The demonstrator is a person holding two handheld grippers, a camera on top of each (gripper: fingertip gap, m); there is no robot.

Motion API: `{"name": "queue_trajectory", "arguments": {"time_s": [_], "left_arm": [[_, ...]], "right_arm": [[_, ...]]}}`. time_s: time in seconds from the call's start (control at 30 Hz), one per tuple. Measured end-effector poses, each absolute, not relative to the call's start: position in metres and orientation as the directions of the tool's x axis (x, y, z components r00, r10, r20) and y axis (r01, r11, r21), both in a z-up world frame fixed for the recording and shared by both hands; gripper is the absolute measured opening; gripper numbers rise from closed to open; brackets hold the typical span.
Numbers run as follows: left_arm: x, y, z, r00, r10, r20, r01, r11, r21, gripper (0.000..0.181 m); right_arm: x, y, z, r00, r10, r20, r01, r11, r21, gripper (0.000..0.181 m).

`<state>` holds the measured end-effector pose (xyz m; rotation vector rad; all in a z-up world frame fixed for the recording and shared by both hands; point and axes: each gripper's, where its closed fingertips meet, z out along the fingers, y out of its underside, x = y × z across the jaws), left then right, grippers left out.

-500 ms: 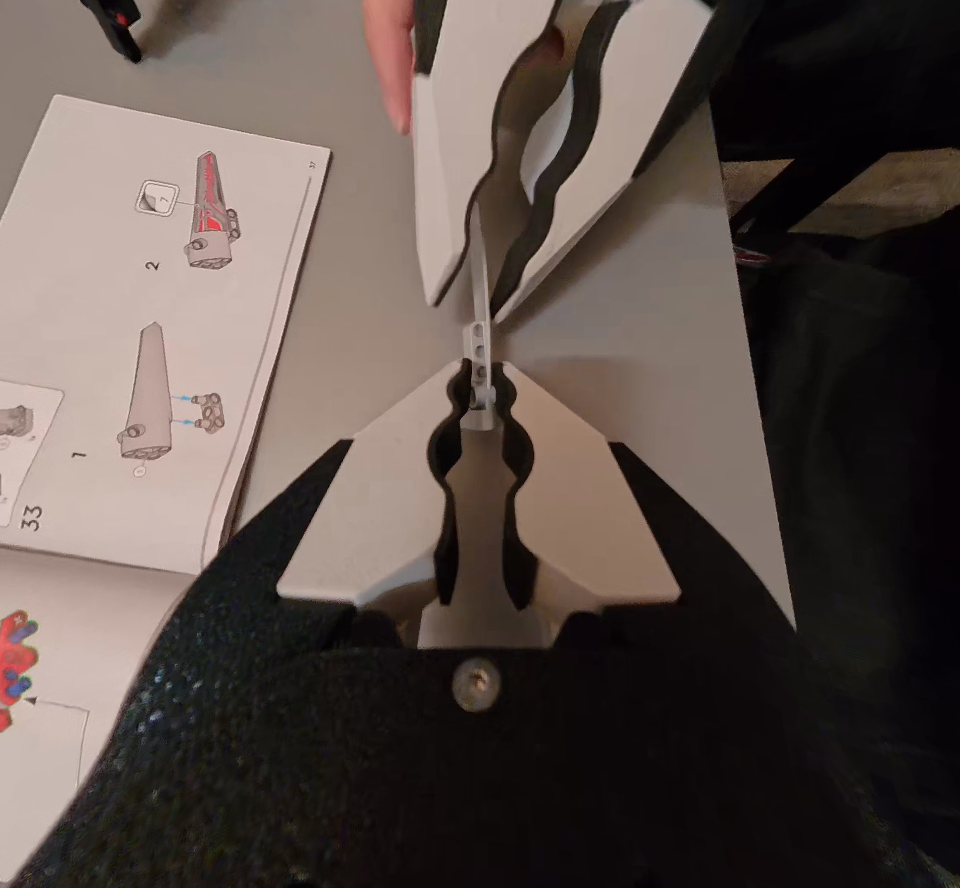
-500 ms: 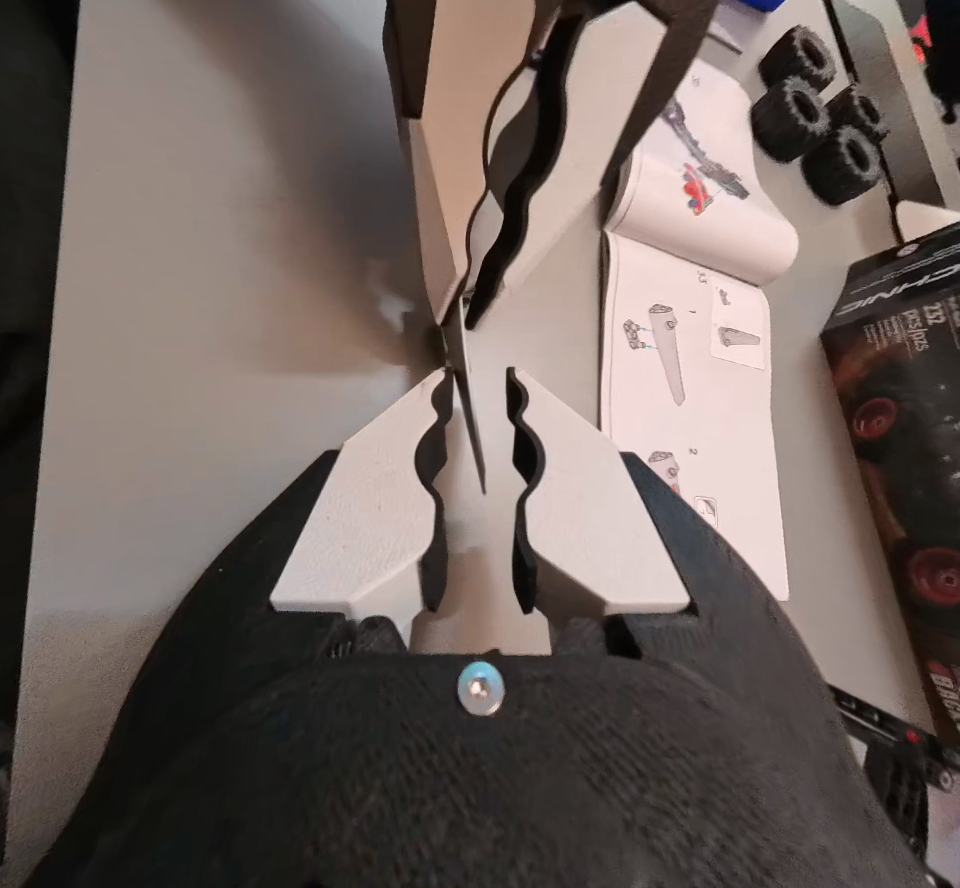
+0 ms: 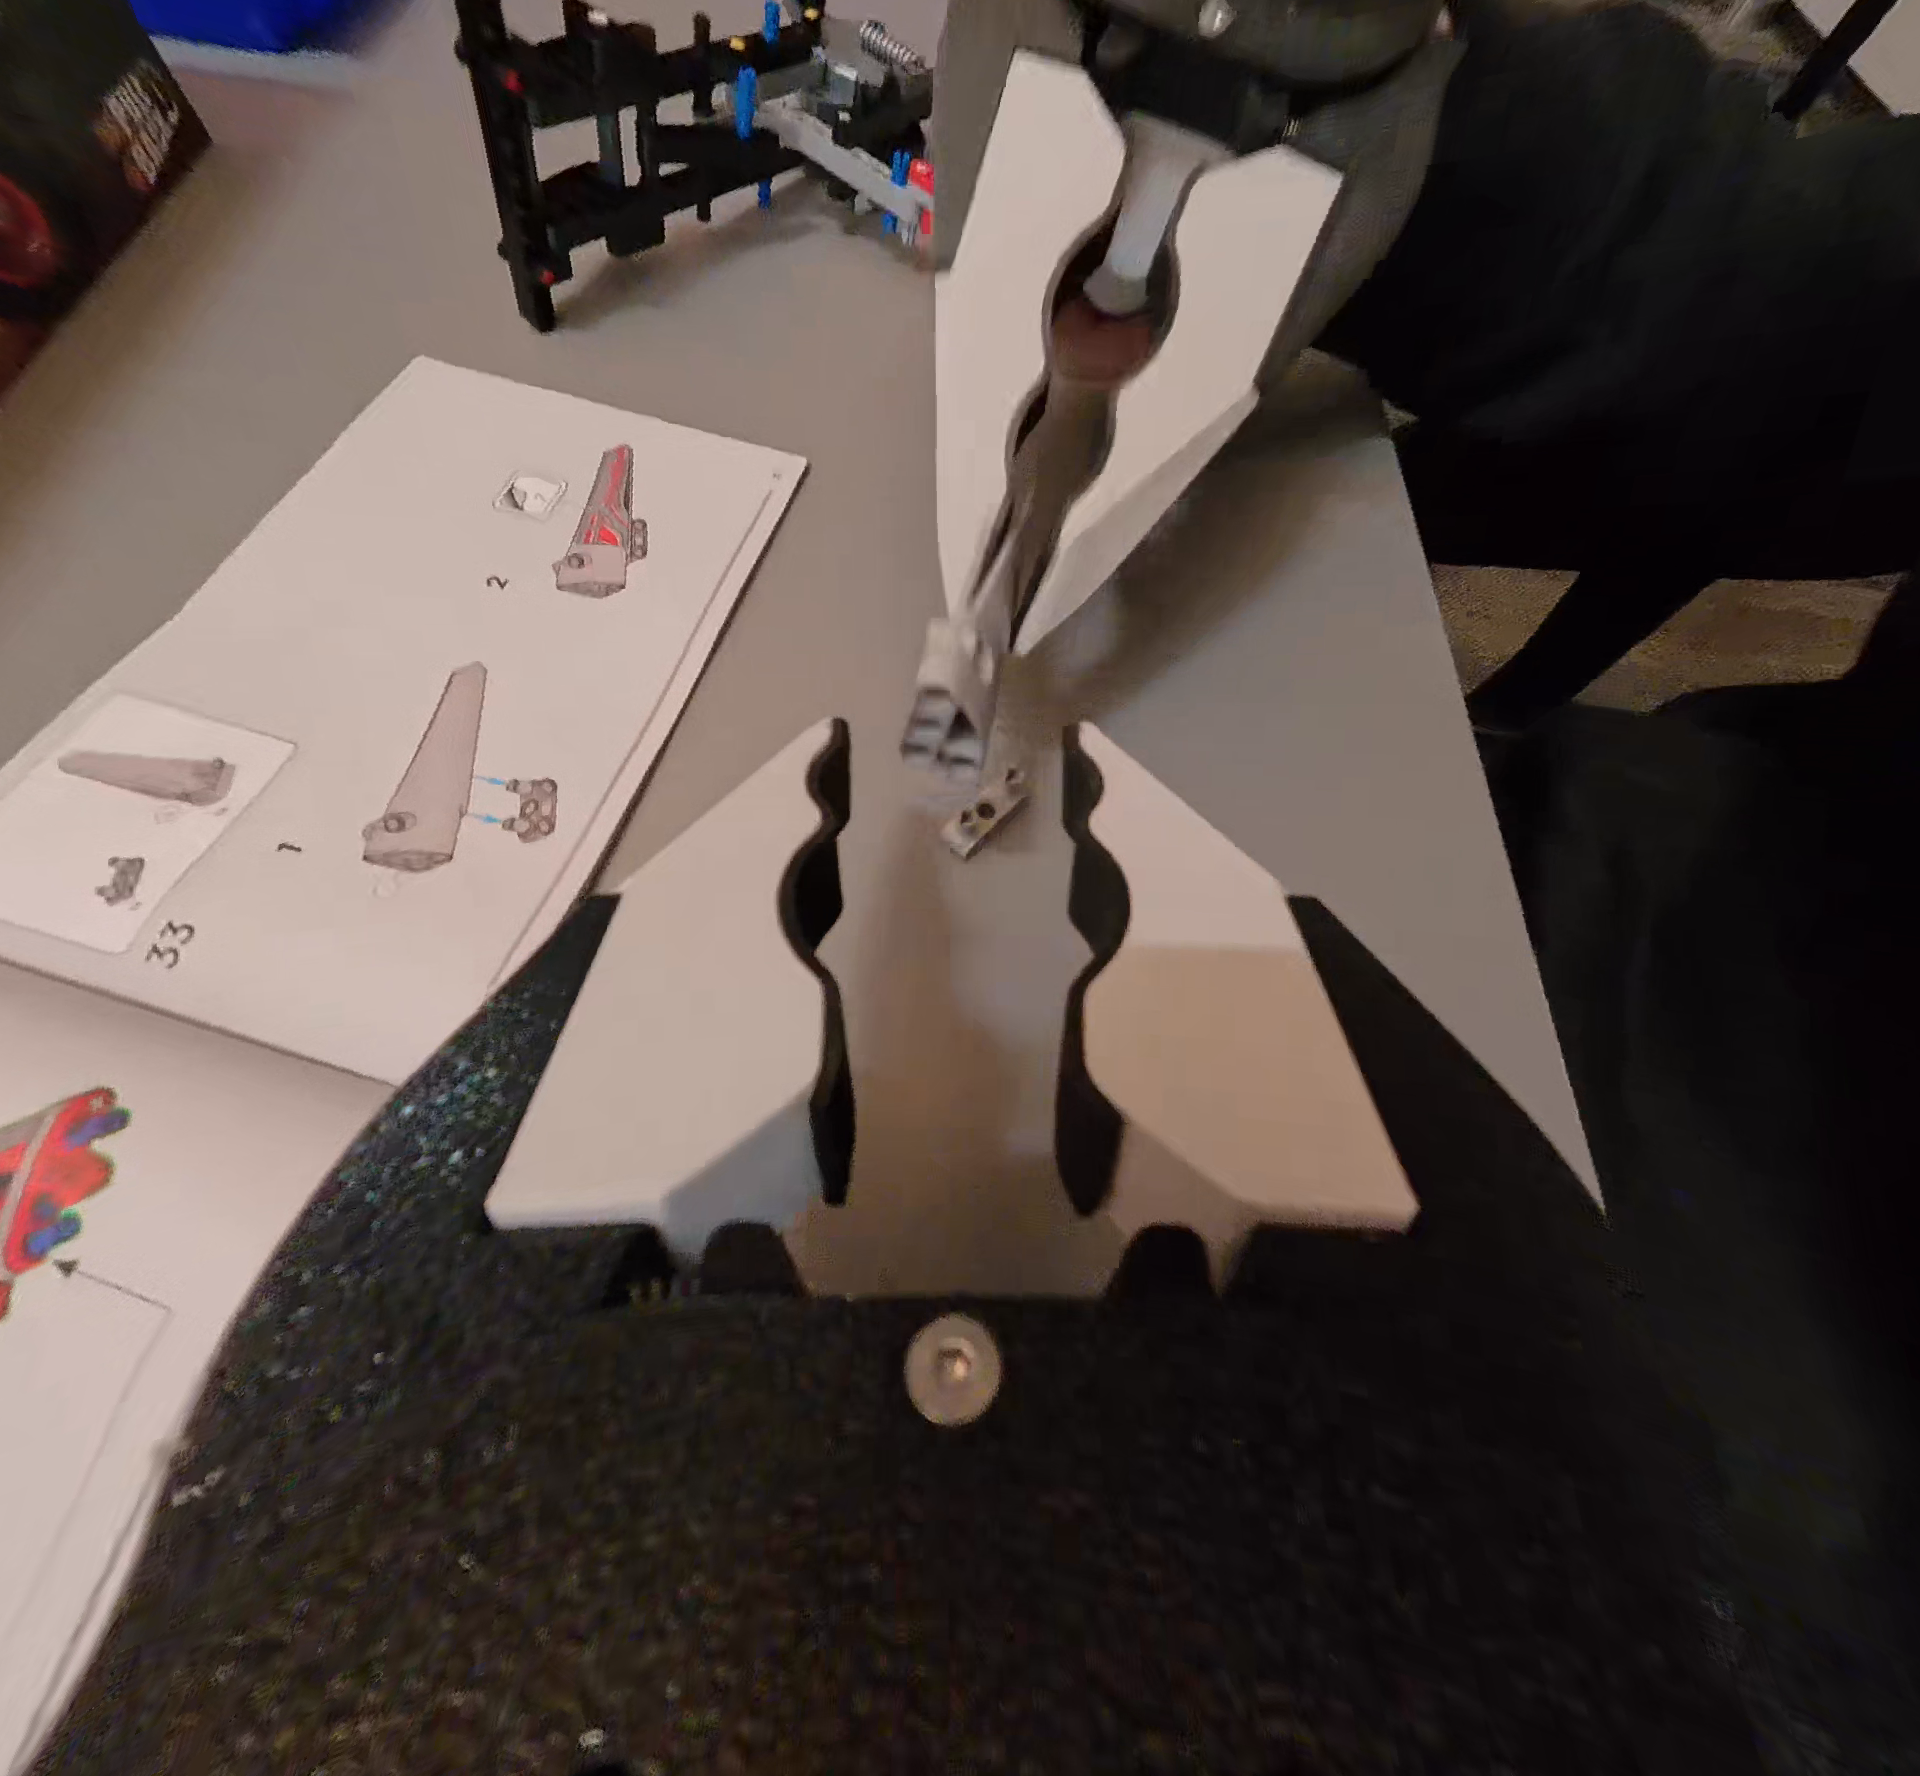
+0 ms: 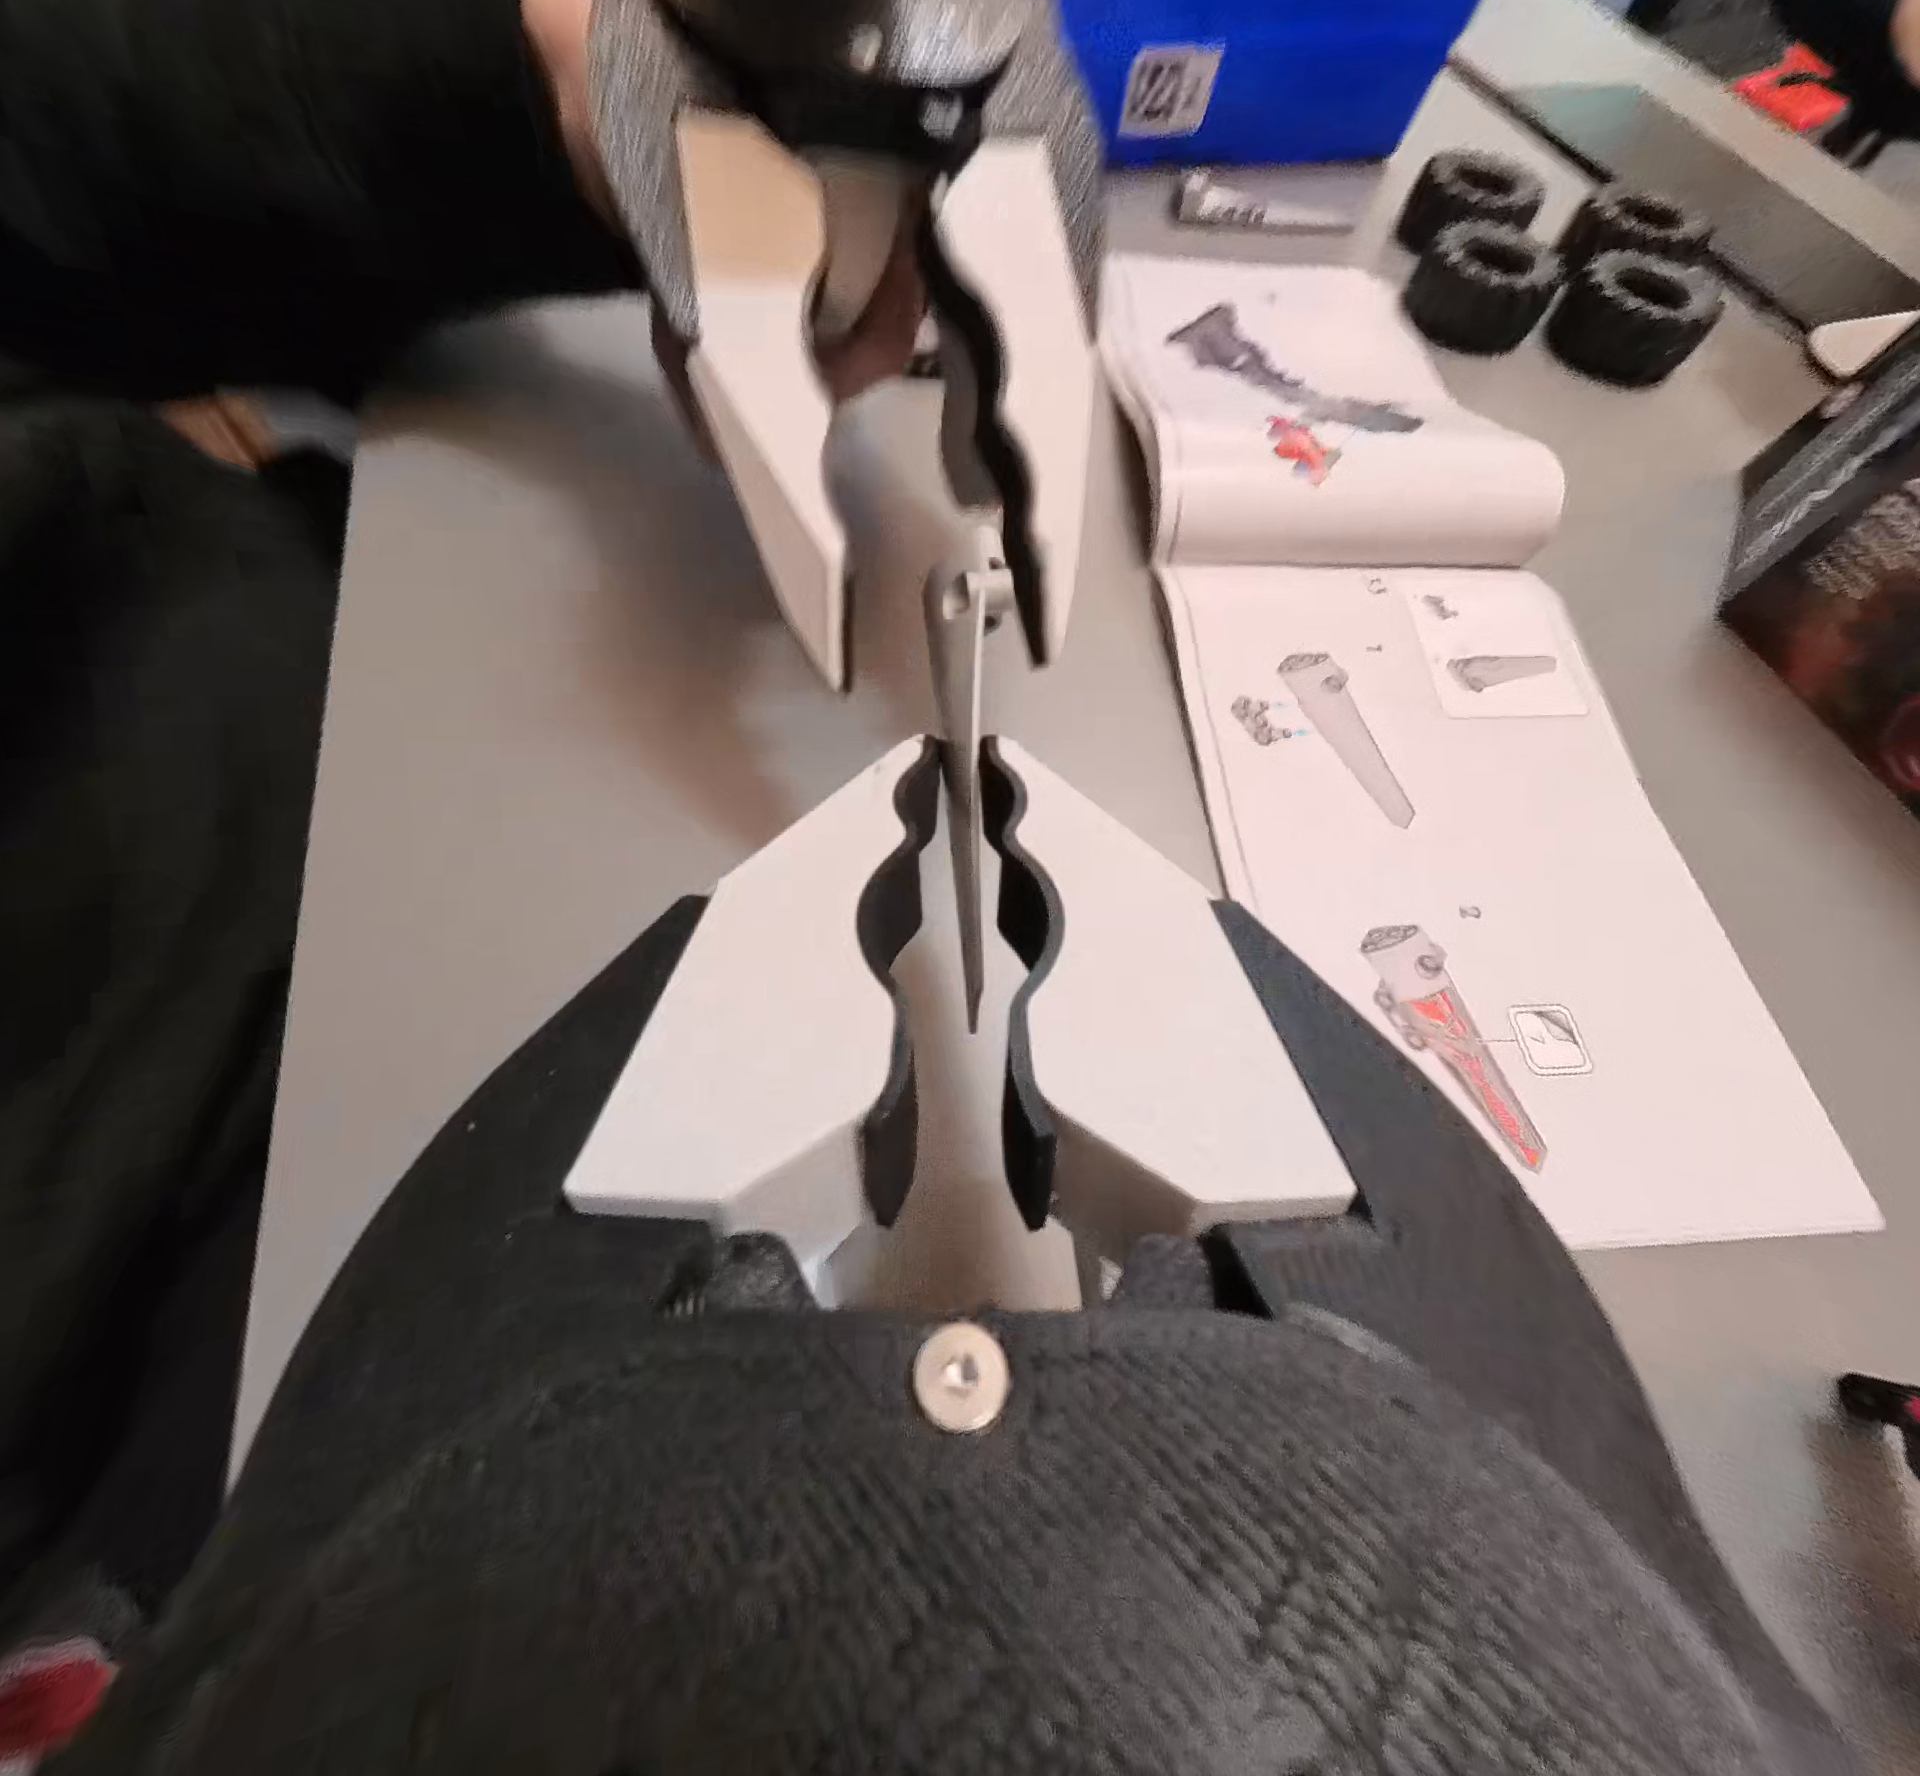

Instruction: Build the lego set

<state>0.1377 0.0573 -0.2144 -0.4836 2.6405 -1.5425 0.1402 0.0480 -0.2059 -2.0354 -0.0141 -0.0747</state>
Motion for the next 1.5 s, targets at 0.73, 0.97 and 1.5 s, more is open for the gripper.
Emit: {"name": "queue_trajectory", "arguments": {"time_s": [0.73,0.97,1.5], "left_arm": [[0.143,0.037,-0.147,-0.940,-0.220,0.260,-0.292,0.123,-0.949,0.005],[0.139,0.036,-0.141,-0.946,-0.188,0.264,-0.289,0.123,-0.949,0.005],[0.123,0.005,-0.117,-0.919,-0.392,-0.047,-0.012,0.147,-0.989,0.000]], "right_arm": [[0.141,0.051,-0.150,0.938,-0.072,-0.340,-0.337,0.051,-0.940,0.006],[0.137,0.049,-0.143,0.959,-0.052,-0.279,-0.275,0.066,-0.959,0.005],[0.136,0.009,-0.082,0.863,0.326,-0.385,-0.504,0.575,-0.645,0.005]]}}
